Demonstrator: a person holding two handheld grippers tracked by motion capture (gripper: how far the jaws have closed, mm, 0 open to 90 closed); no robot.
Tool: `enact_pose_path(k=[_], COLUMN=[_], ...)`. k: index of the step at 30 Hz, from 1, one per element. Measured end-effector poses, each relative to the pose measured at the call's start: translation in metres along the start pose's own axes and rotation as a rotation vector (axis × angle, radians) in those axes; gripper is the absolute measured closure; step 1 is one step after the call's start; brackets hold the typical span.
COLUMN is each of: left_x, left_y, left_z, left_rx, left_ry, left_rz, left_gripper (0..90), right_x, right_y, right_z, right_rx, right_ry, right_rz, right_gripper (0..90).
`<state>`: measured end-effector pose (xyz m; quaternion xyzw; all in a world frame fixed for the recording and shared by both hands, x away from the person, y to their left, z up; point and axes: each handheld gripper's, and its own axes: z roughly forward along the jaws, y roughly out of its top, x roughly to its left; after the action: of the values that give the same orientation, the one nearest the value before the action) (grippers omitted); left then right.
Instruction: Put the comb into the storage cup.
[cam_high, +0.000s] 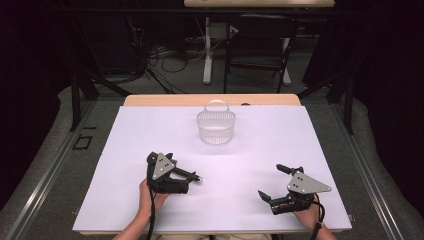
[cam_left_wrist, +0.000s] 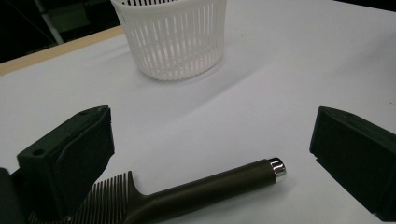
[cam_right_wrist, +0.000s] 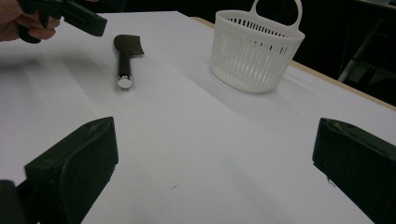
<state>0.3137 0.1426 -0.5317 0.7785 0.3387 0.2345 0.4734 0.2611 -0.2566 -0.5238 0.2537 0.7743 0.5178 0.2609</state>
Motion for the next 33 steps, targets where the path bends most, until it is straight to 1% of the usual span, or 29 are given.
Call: enact_pose_path(k=[2,4,9,11,12,13,14,15,16,17,18,19,20,22,23,24,26,27,28,30,31,33], left_x=[-0.001,-0.002,-0.006,-0.007,-0.007,-0.007,-0.008,-0.009,-0.010,-0.011,-0.012,-0.013,-0.014,-0.016,-0.017,-0.017,-0.017,-0.017,-0.016,-0.015,-0.015,-0.015], left_y=[0.001,0.003,0.005,0.006,0.006,0.007,0.008,0.009,0.010,0.010,0.011,0.011,0.010,0.010,0.009,0.009,0.008,0.008,0.007,0.006,0.005,0.004], left_z=[0.003,0.007,0.014,0.016,0.017,0.018,0.019,0.020,0.021,0.023,0.024,0.025,0.027,0.029,0.031,0.031,0.033,0.034,0.034,0.035,0.035,0.036], left_rx=[0.011,0.028,0.056,0.062,0.065,0.069,0.068,0.068,0.073,0.076,0.083,0.087,0.092,0.102,0.114,0.114,0.120,0.126,0.135,0.146,0.146,0.142], left_ry=[0.003,-0.003,0.000,0.001,-0.004,-0.004,-0.004,-0.006,-0.002,-0.014,-0.026,-0.031,-0.044,-0.056,-0.078,-0.078,-0.092,-0.100,-0.103,-0.110,-0.114,-0.116], left_rz=[-0.008,-0.016,-0.016,-0.017,-0.021,-0.023,-0.029,-0.024,-0.025,-0.021,-0.011,-0.006,-0.004,-0.001,0.001,0.001,-0.008,-0.017,-0.009,-0.015,-0.020,-0.010], left_gripper=[0.0,0.0,0.0,1.5,5.0,5.0,12.0,16.0,16.0,16.9,22.9,31.2,32.0,45.7,51.2,56.3,65.3,65.3,68.9,76.7,79.3,88.1], right_x=[0.000,0.001,0.000,0.000,0.000,0.000,0.000,0.000,0.000,-0.001,-0.001,0.000,-0.001,0.000,-0.001,-0.001,0.000,0.000,0.000,0.000,0.001,0.001], right_y=[0.000,0.000,-0.001,-0.001,-0.001,-0.001,-0.002,-0.002,-0.002,-0.003,-0.003,-0.003,-0.003,-0.003,-0.003,-0.003,-0.003,-0.003,-0.003,-0.003,-0.003,-0.003], right_z=[0.000,0.000,0.000,0.001,0.001,0.001,0.002,0.002,0.002,0.003,0.003,0.002,0.002,0.002,0.002,0.002,0.003,0.003,0.003,0.003,0.003,0.003], right_rx=[0.005,0.005,0.008,0.012,0.020,0.020,0.026,0.028,0.028,0.033,0.034,0.035,0.033,0.034,0.032,0.037,0.043,0.043,0.045,0.044,0.044,0.045], right_ry=[0.004,0.002,0.001,-0.003,0.001,0.001,0.001,0.001,0.001,0.001,-0.001,-0.004,-0.003,-0.002,-0.002,-0.002,0.002,0.002,0.003,0.006,0.006,0.006], right_rz=[0.000,-0.002,0.000,-0.004,-0.001,-0.001,-0.001,0.000,0.000,-0.002,-0.004,-0.005,-0.006,-0.007,-0.008,-0.009,-0.010,-0.010,-0.013,-0.015,-0.016,-0.015], right_gripper=[0.0,0.0,0.0,0.0,0.0,0.0,0.0,0.0,0.0,0.0,0.0,0.0,0.0,0.0,0.0,0.0,0.1,0.1,0.0,0.0,0.0,0.0])
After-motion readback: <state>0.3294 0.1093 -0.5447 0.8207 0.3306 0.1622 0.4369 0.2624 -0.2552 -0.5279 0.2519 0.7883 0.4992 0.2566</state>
